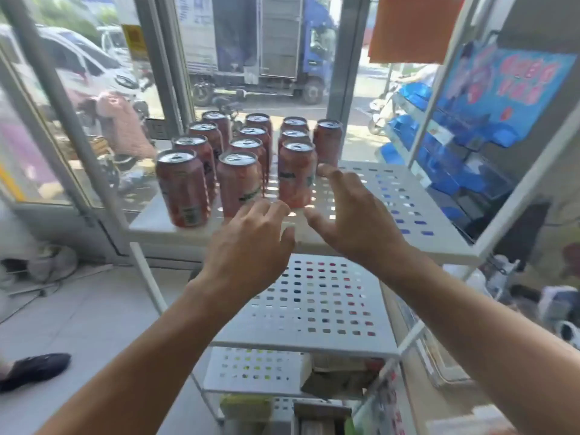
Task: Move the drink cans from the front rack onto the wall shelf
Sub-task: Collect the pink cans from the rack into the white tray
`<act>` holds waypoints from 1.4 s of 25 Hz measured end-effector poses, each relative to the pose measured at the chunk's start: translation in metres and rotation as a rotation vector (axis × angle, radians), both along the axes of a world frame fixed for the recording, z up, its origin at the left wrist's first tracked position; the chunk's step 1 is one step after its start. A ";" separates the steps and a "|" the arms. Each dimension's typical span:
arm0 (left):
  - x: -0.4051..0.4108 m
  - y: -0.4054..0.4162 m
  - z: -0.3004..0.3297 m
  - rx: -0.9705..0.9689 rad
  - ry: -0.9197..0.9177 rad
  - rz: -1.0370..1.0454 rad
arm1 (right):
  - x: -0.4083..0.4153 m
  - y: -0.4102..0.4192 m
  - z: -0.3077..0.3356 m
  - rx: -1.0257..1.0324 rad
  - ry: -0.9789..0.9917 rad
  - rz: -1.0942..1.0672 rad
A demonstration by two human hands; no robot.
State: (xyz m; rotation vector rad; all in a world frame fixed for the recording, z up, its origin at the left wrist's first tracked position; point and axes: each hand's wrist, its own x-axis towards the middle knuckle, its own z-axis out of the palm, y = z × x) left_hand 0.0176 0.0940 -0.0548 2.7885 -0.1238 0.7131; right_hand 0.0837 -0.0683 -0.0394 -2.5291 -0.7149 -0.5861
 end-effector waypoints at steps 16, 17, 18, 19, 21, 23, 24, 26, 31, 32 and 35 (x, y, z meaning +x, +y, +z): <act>0.005 0.020 0.009 -0.015 0.009 0.083 | 0.072 0.046 -0.007 0.208 0.012 0.041; 0.005 0.020 0.009 -0.017 0.008 0.076 | 0.070 0.046 -0.008 0.247 0.020 0.051; 0.005 0.018 0.009 -0.016 0.007 0.066 | 0.066 0.045 -0.008 0.292 0.036 0.049; 0.005 0.017 0.009 -0.013 0.002 0.055 | 0.062 0.042 -0.008 0.337 0.051 0.040; 0.005 0.013 0.008 -0.005 -0.008 0.029 | 0.050 0.032 -0.008 0.397 0.072 0.021; 0.006 0.007 0.008 -0.009 -0.011 -0.010 | 0.032 0.014 -0.007 0.435 0.090 0.005; 0.007 0.002 0.008 -0.011 -0.010 -0.031 | 0.021 0.004 -0.006 0.451 0.094 -0.006; 0.009 -0.011 0.006 -0.011 -0.001 -0.072 | -0.001 -0.017 -0.003 0.458 0.106 -0.050; 0.013 -0.059 -0.011 0.038 0.037 -0.260 | -0.067 -0.089 -0.015 0.425 0.121 -0.242; 0.013 -0.072 -0.015 0.041 0.041 -0.313 | -0.082 -0.103 -0.020 0.442 0.116 -0.278; 0.013 -0.119 -0.032 0.040 0.077 -0.459 | -0.129 -0.152 -0.040 0.506 0.136 -0.403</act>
